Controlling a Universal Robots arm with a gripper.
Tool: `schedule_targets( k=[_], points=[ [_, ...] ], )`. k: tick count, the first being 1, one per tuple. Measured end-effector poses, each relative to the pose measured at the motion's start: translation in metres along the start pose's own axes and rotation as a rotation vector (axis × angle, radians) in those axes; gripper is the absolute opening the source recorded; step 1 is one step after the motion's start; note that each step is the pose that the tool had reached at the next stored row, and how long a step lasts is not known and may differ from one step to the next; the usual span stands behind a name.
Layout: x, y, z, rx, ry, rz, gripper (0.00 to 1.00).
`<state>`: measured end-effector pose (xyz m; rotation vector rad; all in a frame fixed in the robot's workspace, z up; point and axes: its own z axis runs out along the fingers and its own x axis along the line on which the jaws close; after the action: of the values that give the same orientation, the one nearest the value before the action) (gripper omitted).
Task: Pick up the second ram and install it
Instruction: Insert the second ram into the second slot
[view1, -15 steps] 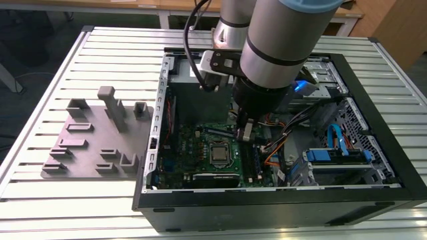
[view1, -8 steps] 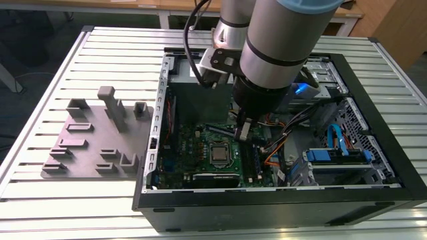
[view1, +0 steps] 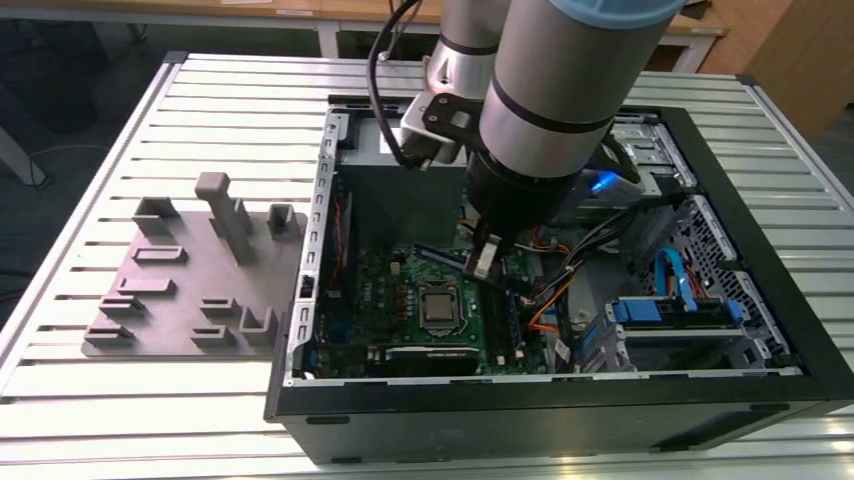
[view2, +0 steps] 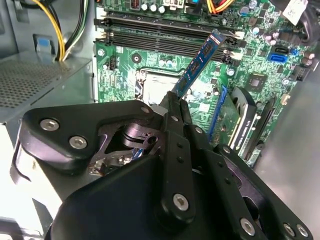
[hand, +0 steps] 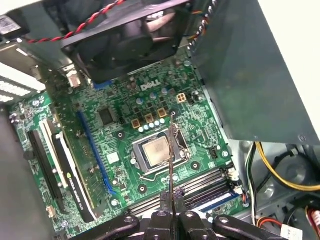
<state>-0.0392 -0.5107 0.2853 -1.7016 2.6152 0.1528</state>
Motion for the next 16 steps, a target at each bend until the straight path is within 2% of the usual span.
schedule_targets(
  k=[16],
  points=[
    [0.0000,0.0000,0.0004,0.0101,-0.0107,0.147,0.13]
  ],
)
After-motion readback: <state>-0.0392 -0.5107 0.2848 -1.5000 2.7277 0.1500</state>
